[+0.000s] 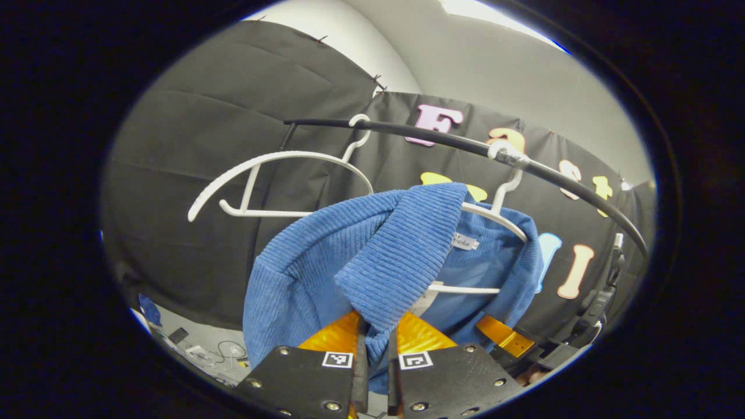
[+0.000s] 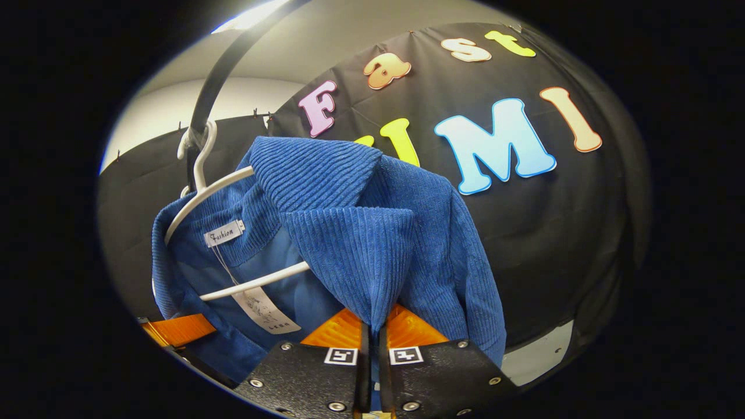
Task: Grasp the clothes on the hanger with both hands and then place them into the laundry hamper below.
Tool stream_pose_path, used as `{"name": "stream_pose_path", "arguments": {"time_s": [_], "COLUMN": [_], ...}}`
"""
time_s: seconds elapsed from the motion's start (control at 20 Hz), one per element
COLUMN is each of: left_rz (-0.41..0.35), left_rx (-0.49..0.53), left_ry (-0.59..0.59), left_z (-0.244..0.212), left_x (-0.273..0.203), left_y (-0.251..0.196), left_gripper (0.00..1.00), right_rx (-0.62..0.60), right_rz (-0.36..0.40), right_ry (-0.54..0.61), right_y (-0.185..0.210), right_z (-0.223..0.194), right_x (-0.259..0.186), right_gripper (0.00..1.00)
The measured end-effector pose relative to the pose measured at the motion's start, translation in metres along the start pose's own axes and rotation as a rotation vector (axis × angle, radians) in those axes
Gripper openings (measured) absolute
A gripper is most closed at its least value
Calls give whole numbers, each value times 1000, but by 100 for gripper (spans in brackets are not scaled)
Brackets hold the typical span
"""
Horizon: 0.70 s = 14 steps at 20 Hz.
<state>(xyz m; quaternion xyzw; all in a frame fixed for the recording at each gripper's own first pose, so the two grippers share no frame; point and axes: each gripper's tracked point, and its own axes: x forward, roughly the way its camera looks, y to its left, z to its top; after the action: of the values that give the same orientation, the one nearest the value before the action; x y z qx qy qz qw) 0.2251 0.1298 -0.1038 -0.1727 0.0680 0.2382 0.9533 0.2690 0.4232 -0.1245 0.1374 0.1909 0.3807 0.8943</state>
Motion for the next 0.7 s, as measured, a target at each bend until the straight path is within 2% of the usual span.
{"name": "stream_pose_path", "arguments": {"time_s": [0.05,0.1,0.3,0.7], "left_rz": [25,-12,-56,-50], "left_rx": [-2,-27,-55,-28], "left_ry": [-28,-33,-50,-110], "left_z": [5,5,7,42], "left_x": [-4,-4,-10,-38], "left_y": [7,1,-11,-9], "left_gripper": [7,1,1,1], "right_rx": [-1,-8,-44,-26], "right_rz": [6,9,18,-15], "right_ry": [-9,-15,-47,-112], "right_y": [-3,-6,-16,-37], "right_z": [1,4,16,32], "right_x": [1,1,0,-7], "right_gripper": [2,0,0,0]}}
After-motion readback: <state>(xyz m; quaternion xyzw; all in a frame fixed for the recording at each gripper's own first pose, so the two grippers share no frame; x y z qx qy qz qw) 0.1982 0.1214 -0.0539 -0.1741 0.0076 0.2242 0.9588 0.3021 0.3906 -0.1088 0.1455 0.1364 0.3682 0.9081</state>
